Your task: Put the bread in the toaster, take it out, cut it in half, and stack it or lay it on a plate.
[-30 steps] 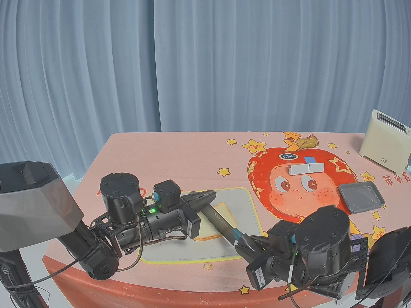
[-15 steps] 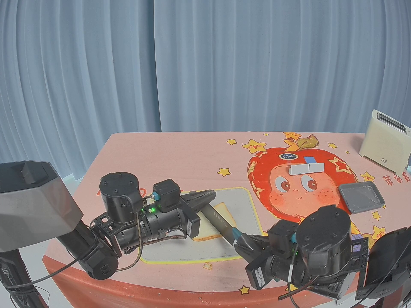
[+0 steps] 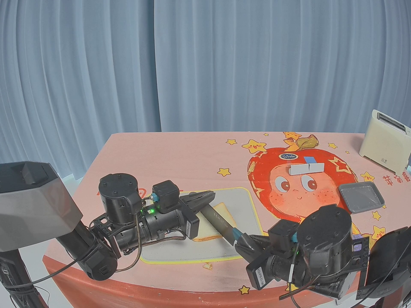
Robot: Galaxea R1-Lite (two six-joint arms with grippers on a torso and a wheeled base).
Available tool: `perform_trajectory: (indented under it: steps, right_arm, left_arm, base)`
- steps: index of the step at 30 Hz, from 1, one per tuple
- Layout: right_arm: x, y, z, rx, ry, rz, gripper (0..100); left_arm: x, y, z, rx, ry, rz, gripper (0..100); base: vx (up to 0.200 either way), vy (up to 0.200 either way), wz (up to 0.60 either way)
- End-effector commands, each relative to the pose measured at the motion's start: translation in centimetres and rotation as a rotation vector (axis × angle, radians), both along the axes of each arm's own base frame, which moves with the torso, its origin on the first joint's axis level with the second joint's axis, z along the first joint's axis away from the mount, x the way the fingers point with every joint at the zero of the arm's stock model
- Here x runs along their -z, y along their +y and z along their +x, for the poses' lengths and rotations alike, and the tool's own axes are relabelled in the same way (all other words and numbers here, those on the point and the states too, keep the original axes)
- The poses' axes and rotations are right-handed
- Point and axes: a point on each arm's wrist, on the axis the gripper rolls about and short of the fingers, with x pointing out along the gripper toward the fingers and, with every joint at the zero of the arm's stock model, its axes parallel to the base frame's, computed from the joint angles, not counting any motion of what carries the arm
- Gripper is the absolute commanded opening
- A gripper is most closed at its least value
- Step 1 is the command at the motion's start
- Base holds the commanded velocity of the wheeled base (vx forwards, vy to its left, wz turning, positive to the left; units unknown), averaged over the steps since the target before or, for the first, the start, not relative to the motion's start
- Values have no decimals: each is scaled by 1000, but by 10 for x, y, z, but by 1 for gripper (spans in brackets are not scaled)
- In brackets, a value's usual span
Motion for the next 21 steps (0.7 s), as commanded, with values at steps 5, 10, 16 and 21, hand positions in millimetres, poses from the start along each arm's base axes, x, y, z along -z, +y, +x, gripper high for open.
perform_trajectory:
  steps: [5,10,16,21]
  right_arm:
    - [6,0,0,2,11,-19,0]
    - [4,0,0,2,7,-13,0]
    - [-3,0,1,4,-7,15,0]
    - [1,-1,0,2,1,-2,0]
  left_arm:
    - [-6,-2,2,3,-21,-16,0]
    - [-5,-2,2,0,-16,-16,0]
    - [3,0,-2,1,14,5,0]
    - [-5,-2,0,3,-13,-13,0]
  base:
    - [0,0,0]
    - [0,0,0]
    - [0,0,0]
    - [0,0,0]
